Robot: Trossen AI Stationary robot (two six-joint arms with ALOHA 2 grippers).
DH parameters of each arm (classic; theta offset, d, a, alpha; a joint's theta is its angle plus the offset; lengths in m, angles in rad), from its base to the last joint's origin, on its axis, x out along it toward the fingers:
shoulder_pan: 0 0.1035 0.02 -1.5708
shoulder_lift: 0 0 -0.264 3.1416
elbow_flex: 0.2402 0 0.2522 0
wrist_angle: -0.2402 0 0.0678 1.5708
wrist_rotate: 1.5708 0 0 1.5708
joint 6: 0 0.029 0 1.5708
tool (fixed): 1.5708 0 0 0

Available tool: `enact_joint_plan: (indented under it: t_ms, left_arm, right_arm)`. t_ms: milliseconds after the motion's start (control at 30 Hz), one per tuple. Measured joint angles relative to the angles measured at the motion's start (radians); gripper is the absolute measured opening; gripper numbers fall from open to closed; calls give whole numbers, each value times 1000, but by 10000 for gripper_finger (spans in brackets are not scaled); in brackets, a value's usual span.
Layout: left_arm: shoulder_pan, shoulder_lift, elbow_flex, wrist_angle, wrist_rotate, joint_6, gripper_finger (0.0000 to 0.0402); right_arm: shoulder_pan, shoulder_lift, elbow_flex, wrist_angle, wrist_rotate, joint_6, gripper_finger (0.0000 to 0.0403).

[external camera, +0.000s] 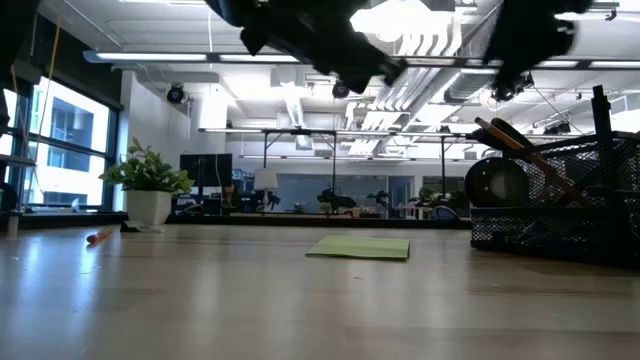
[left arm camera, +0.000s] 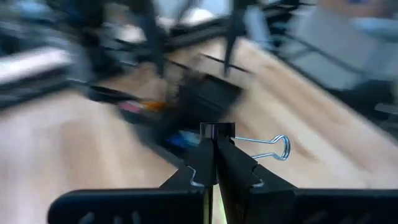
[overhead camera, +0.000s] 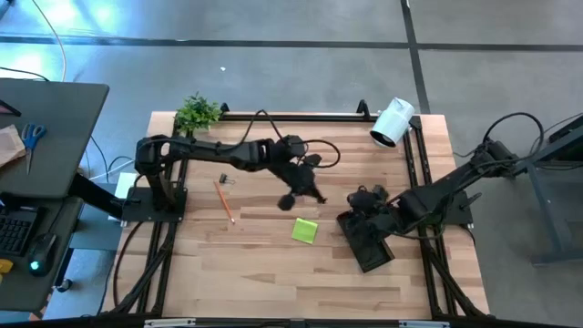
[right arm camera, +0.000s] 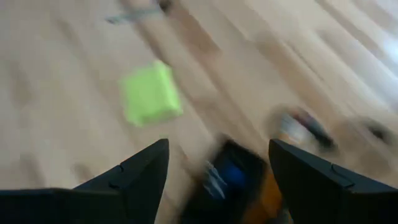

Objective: Pick and place office supplies into organizer
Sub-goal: Put the black binder clip into the black desk organizer

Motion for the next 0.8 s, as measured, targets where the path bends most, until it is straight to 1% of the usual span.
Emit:
enact_joint_plan:
  t_ms: [33,67,133,200,267,333,467,600,733,800]
  left_arm:
    - [-15,10,1,45,-48,-22,0]
    - [-26,19,0,79,-74,-51,0]
    - [-48,41,0,168,-92,-113,0]
    - [-65,61,0,236,-107,-175,0]
    - [-79,80,0,289,-141,-236,0]
    - [-95,105,0,340,-197,-275,0]
    - [-128,159,0,423,-358,-331,0]
    - [-159,207,0,476,-496,-349,0]
    - [-182,238,0,489,-591,-352,0]
    - [-189,242,0,483,-621,-352,0]
  right_arm:
    - [8,-2,16,-90,-9,62,270]
    - [16,-4,32,-172,-8,118,270]
    - [32,-4,61,-273,10,190,270]
    - [62,-4,75,-335,32,226,270]
    - [93,-4,83,-334,43,232,270]
    - [128,-4,84,-335,66,241,270]
    - [189,-4,84,-336,147,299,270]
    - [227,-4,84,-335,232,332,270]
    - [239,-4,84,-335,275,337,270]
    - [238,-4,84,-335,285,338,270]
